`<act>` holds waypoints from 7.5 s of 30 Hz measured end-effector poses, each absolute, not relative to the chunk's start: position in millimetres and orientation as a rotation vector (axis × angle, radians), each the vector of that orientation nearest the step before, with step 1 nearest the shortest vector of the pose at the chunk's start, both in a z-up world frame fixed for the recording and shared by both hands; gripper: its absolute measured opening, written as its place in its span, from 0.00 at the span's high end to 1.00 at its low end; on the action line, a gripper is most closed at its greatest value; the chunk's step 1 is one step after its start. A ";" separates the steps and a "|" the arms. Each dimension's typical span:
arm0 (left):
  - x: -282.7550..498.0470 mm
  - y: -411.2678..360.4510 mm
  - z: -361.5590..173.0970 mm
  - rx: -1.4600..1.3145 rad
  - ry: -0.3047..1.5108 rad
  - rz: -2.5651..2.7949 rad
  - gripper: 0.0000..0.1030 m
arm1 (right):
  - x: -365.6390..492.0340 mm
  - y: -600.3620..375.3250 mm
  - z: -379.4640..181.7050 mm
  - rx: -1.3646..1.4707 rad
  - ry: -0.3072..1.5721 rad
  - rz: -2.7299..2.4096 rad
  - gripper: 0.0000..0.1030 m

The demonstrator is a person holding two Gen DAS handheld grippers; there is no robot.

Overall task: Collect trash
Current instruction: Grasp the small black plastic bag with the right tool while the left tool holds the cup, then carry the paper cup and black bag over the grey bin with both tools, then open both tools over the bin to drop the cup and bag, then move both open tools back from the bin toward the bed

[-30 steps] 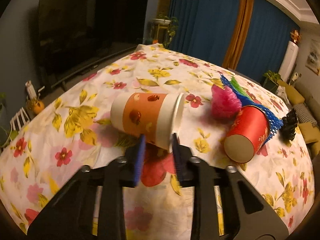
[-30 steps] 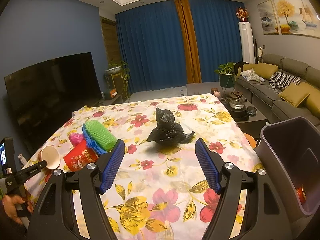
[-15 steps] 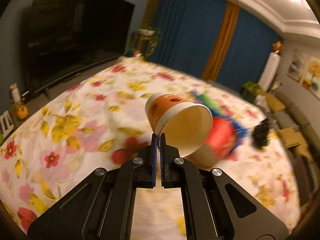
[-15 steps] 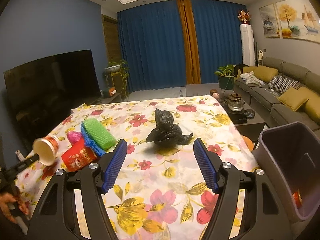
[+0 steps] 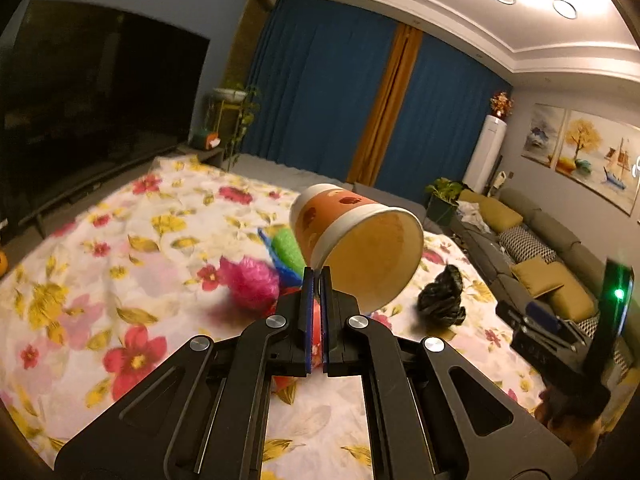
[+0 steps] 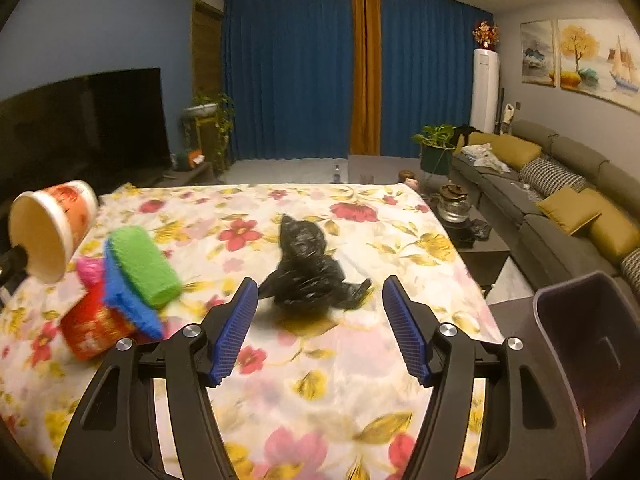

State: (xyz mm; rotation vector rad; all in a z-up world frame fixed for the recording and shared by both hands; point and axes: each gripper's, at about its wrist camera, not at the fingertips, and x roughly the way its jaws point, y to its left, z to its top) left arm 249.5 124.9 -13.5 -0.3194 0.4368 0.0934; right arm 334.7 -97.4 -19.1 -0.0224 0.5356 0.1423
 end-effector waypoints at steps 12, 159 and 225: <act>250.3 138.0 -24.0 -0.323 0.451 0.082 0.98 | 411.6 -62.5 -58.2 -0.006 0.636 0.126 0.56; 265.0 -255.5 -18.0 -0.094 0.485 -0.606 0.98 | 193.5 -379.5 14.8 0.195 0.359 -0.127 0.95; 206.6 165.9 -30.6 -0.245 0.351 0.281 0.10 | 294.1 9.9 -22.8 -0.034 0.474 0.421 0.33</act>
